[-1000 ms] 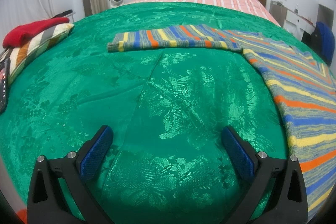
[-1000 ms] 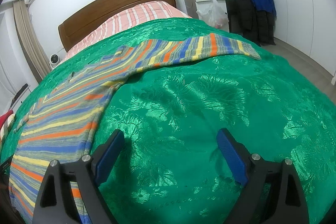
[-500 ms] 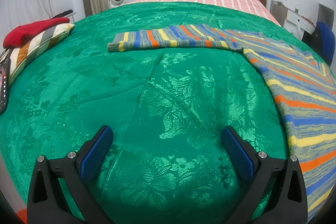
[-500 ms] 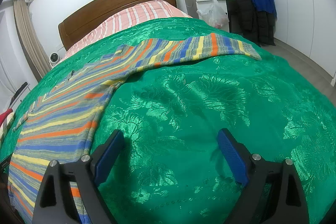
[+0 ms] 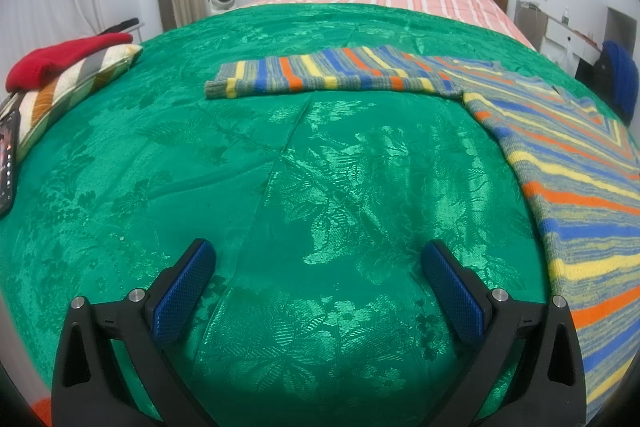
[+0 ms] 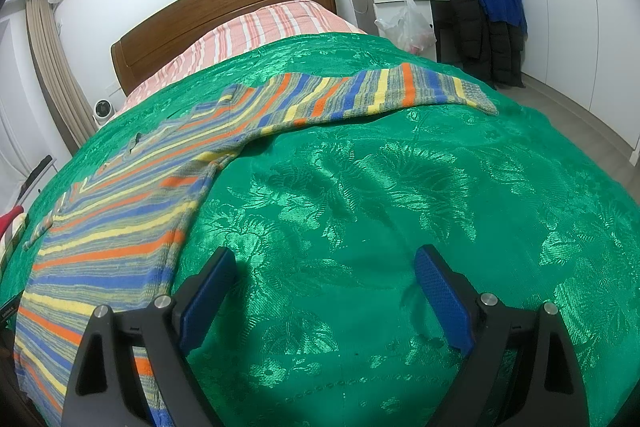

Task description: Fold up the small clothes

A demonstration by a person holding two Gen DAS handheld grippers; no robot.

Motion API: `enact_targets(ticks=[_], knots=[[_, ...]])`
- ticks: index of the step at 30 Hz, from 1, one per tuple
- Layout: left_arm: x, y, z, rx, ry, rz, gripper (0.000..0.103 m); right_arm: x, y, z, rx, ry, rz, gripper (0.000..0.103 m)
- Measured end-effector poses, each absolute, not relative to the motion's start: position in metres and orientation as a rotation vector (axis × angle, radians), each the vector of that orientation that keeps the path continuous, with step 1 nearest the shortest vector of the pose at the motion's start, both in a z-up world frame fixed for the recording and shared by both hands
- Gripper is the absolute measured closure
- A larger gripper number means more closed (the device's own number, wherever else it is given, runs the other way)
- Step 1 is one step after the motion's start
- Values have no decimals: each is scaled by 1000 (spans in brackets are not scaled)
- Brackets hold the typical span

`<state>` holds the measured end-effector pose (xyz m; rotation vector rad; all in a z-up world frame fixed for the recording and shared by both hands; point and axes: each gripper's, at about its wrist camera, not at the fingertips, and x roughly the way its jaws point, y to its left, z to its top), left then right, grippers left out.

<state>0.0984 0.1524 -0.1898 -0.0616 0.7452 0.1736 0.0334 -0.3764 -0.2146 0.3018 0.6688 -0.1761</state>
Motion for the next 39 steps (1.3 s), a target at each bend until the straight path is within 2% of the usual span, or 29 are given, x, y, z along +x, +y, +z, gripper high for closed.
enact_targets(ticks=[18, 22, 24, 30, 32, 33, 35, 39], knots=[[99, 154, -188, -71, 767, 172, 0, 34, -376, -215, 297, 671, -178, 12], [95, 153, -188, -64, 770, 162, 0, 40, -376, -207, 277, 753, -164, 12], [94, 153, -188, -63, 763, 163, 0, 42, -394, -193, 384, 762, -77, 13], [93, 149, -190, -47, 750, 172, 0, 53, -516, -146, 752, 606, -123, 12], [93, 149, -189, -46, 747, 172, 0, 69, -558, -153, 831, 644, -189, 14], [93, 148, -189, -46, 746, 173, 0, 78, -578, -164, 883, 677, -214, 20], [93, 148, -189, -47, 743, 174, 0, 88, -604, -185, 997, 710, -222, 27], [92, 147, -190, -43, 739, 178, 0, 104, -624, -217, 1096, 730, -223, 30]])
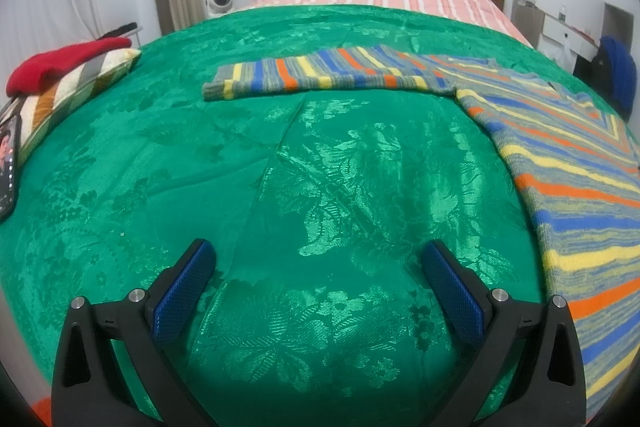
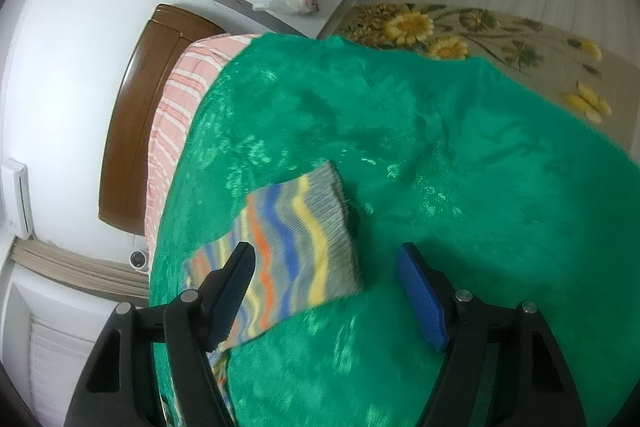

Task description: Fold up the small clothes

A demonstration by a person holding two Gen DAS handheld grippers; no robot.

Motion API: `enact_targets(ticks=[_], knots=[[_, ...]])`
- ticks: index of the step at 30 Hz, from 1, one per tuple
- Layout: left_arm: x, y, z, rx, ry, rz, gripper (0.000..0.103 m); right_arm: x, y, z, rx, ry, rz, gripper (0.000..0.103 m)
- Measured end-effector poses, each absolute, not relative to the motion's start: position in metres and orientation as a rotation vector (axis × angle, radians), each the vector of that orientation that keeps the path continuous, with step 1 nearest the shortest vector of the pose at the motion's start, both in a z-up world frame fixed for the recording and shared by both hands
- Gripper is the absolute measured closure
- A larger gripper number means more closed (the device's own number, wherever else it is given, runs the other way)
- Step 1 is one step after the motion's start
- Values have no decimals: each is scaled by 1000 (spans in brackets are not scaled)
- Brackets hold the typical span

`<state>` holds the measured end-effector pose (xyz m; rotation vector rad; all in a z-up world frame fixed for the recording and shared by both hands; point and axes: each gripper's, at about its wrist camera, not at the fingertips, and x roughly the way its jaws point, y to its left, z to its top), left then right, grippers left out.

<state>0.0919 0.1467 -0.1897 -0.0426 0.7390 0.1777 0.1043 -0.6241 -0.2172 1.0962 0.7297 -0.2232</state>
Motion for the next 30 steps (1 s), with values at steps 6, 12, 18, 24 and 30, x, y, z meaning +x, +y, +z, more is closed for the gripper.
enact_targets(ticks=[6, 12, 18, 24, 30], knots=[[92, 145, -190, -37, 734, 184, 0, 134, -618, -231, 1074, 732, -132, 76], [92, 144, -190, -33, 731, 189, 0, 141, -584, -182, 741, 759, -219, 96], [92, 144, -190, -34, 732, 189, 0, 172, -479, -74, 535, 638, 67, 96], [92, 144, -190, -34, 730, 189, 0, 221, -329, -55, 457, 685, 345, 92], [92, 143, -190, -37, 727, 186, 0, 242, -262, -105, 627, 806, 507, 27]])
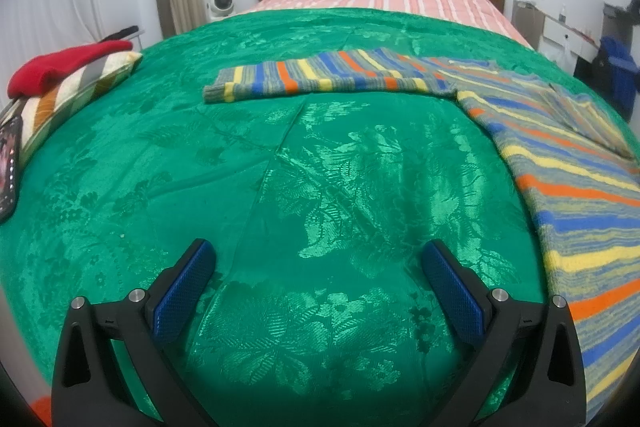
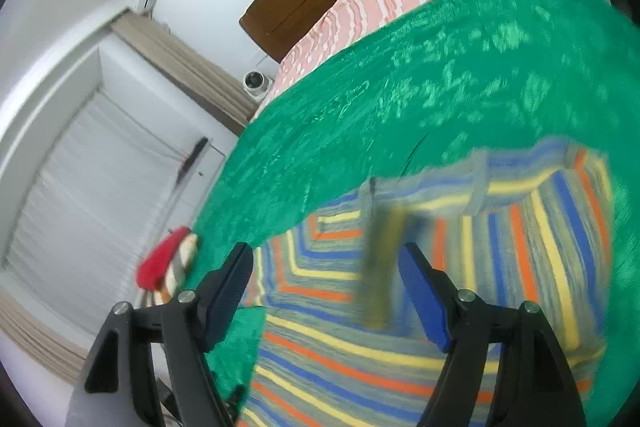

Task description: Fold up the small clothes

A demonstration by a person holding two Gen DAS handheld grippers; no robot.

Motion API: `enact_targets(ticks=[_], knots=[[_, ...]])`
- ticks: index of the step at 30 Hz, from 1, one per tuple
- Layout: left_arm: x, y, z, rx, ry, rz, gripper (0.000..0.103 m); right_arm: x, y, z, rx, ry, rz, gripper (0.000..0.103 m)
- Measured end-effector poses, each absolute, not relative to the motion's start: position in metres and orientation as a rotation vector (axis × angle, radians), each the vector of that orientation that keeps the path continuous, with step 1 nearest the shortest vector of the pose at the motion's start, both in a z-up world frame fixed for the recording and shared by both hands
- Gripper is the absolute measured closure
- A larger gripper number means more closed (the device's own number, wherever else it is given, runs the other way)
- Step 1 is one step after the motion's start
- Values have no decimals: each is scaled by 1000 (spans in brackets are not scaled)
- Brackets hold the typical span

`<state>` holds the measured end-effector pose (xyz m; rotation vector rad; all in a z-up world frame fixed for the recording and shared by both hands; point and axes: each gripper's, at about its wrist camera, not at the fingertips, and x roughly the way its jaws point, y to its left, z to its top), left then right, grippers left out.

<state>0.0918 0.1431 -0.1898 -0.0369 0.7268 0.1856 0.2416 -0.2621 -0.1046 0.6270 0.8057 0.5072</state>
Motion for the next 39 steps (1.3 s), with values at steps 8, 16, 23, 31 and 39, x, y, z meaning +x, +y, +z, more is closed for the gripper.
enact_targets(ticks=[8, 16, 23, 31, 39], knots=[[91, 144, -190, -36, 728, 186, 0, 180, -324, -134, 412, 820, 280, 27], [92, 144, -190, -36, 726, 186, 0, 64, -410, -172, 336, 783, 48, 27], [90, 144, -189, -37, 722, 187, 0, 37, -430, -205, 389, 703, -23, 23], [90, 144, -189, -36, 722, 188, 0, 38, -422, -212, 366, 699, -17, 17], [90, 144, -189, -36, 722, 188, 0, 36, -421, -213, 358, 697, -18, 16]])
